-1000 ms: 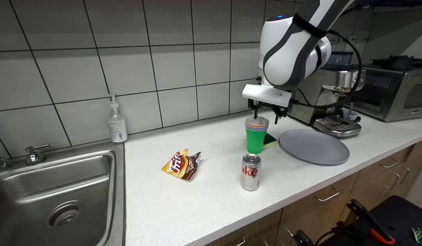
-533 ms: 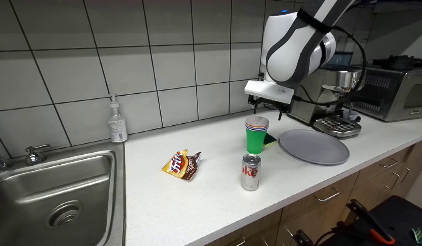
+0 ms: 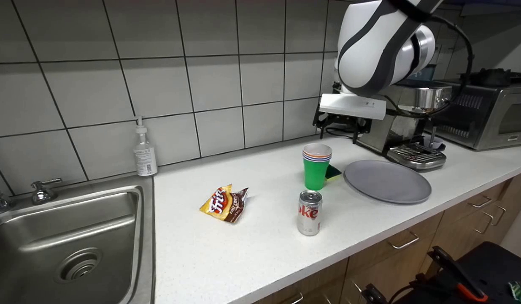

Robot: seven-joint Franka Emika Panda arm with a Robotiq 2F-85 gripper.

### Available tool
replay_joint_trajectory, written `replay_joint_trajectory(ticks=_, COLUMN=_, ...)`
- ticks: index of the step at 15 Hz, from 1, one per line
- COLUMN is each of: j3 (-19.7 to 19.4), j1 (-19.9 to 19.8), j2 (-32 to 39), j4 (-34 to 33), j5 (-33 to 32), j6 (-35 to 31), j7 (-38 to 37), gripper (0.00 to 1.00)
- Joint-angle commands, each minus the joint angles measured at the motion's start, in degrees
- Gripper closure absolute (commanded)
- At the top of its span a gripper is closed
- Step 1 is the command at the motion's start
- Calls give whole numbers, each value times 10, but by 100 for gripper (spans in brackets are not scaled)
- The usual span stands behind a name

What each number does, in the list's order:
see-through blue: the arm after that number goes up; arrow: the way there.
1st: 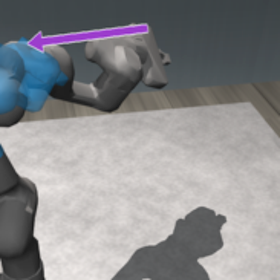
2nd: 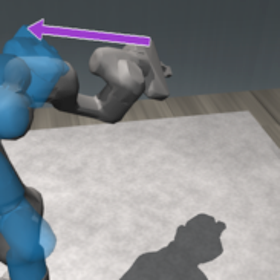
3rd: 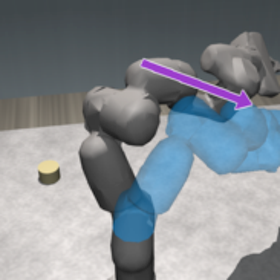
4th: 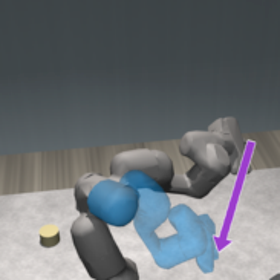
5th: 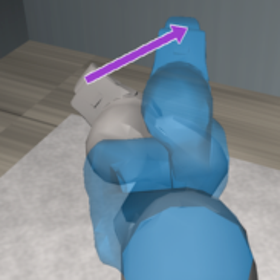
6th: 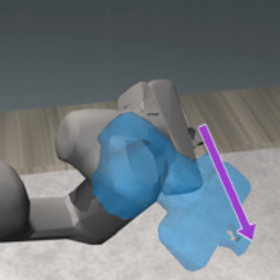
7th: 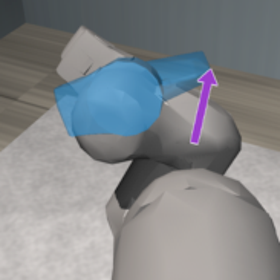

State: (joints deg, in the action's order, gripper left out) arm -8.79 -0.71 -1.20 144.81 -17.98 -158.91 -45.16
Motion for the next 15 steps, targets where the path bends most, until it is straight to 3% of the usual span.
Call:
replay_joint_trajectory(ticks=1, j3=18, j1=-15, j2=-47, j4=25, j5=52, j6=36, j7=131, gripper=0)
replay_joint_trajectory(ticks=9, j3=28, j1=-22, j2=-125, j4=60, j5=86, j6=119, j7=288, gripper=0)
replay_joint_trajectory(ticks=15, j3=48, j1=-31, j2=-177, j4=82, j5=76, j6=173, j7=296, gripper=0)
